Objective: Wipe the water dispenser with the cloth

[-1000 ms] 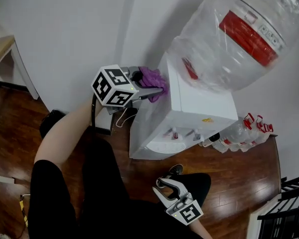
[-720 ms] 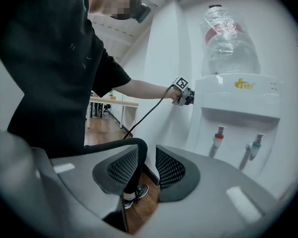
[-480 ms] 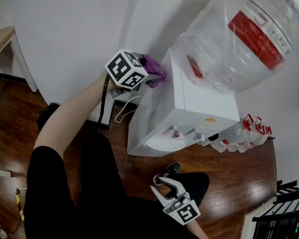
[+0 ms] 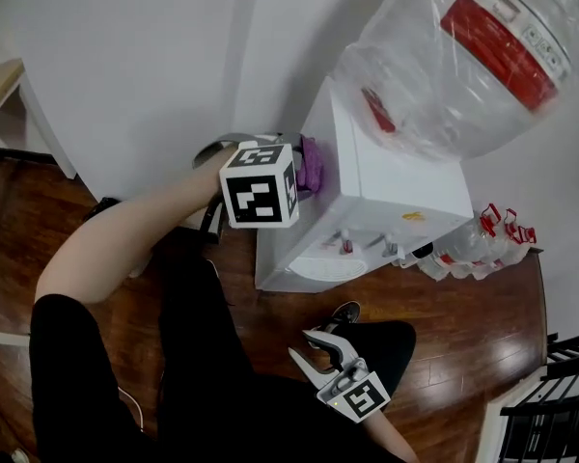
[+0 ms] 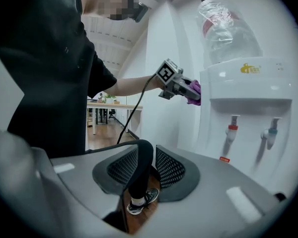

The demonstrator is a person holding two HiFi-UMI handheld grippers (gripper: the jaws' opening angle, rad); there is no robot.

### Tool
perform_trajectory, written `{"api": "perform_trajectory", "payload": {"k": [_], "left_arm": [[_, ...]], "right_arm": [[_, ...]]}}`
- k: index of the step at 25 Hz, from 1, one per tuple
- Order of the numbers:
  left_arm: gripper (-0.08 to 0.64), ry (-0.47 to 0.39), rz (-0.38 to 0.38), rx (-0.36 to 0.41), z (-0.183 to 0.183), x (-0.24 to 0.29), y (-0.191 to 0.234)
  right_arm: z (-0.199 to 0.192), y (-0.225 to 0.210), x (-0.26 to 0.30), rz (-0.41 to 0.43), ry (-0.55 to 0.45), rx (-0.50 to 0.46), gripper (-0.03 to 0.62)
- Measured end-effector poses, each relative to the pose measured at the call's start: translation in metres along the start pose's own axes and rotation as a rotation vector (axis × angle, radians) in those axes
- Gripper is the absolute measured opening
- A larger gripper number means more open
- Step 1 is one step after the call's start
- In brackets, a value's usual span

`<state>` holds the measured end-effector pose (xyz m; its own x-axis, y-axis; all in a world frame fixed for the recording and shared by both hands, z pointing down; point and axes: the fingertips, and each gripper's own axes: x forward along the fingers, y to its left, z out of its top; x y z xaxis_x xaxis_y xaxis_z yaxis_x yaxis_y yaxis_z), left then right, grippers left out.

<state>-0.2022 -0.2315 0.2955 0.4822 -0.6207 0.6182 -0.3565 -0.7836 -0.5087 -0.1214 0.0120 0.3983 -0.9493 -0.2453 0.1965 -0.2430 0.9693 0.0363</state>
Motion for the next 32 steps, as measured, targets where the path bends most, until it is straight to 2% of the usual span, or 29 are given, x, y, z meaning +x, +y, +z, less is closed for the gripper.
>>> {"api": "perform_trajectory", "payload": {"k": [2, 5, 8, 10, 14, 17, 19, 21, 24, 28, 30, 32], "left_arm": [[0.215, 0.107, 0.073, 0.065, -0.022, 0.027, 0.053], [0.215, 0.222, 0.131, 0.059, -0.053, 0.065, 0.116], [0.215, 0.276, 0.123, 0.042, -0.073, 0.085, 0.124], [0.215, 0.285, 0.082, 0.080, -0.073, 0.085, 0.091], [0.215, 0.289, -0.015, 0.168, -0.049, 0.059, -0.027], [0.215, 0.286, -0.001, 0.220, -0.036, 0.042, -0.094], [0.213, 0.285, 0.007, 0.226, -0.038, 0.043, -0.108], [0.213, 0.298, 0.058, 0.236, -0.049, 0.057, -0.086], [0.213, 0.331, 0.189, 0.227, -0.068, 0.085, 0.001], [0.213, 0.383, 0.259, 0.181, -0.093, 0.117, 0.099], [0.213, 0.397, 0.256, 0.157, -0.104, 0.121, 0.111], [0.213, 0.382, 0.208, 0.142, -0.107, 0.120, 0.084]], "right_arm": [[-0.002, 0.001, -0.001, -0.007, 0.005, -0.010, 0.114], [-0.007, 0.002, -0.006, -0.032, 0.023, -0.014, 0.114], [-0.011, -0.005, -0.014, -0.071, 0.039, 0.024, 0.114], [-0.014, -0.011, -0.018, -0.088, 0.042, 0.059, 0.114], [-0.021, -0.020, -0.017, -0.072, 0.045, 0.105, 0.112], [-0.027, -0.029, -0.008, -0.054, 0.036, 0.115, 0.109], [-0.027, -0.033, -0.001, -0.051, 0.016, 0.101, 0.107], [-0.021, -0.032, 0.006, -0.045, 0.007, 0.083, 0.107], [-0.014, -0.029, 0.008, -0.056, 0.003, 0.065, 0.107], [-0.013, -0.021, 0.006, -0.080, 0.032, 0.082, 0.107], [-0.023, -0.019, 0.004, -0.089, 0.065, 0.115, 0.107], [-0.031, -0.020, 0.002, -0.092, 0.070, 0.153, 0.107]]}}
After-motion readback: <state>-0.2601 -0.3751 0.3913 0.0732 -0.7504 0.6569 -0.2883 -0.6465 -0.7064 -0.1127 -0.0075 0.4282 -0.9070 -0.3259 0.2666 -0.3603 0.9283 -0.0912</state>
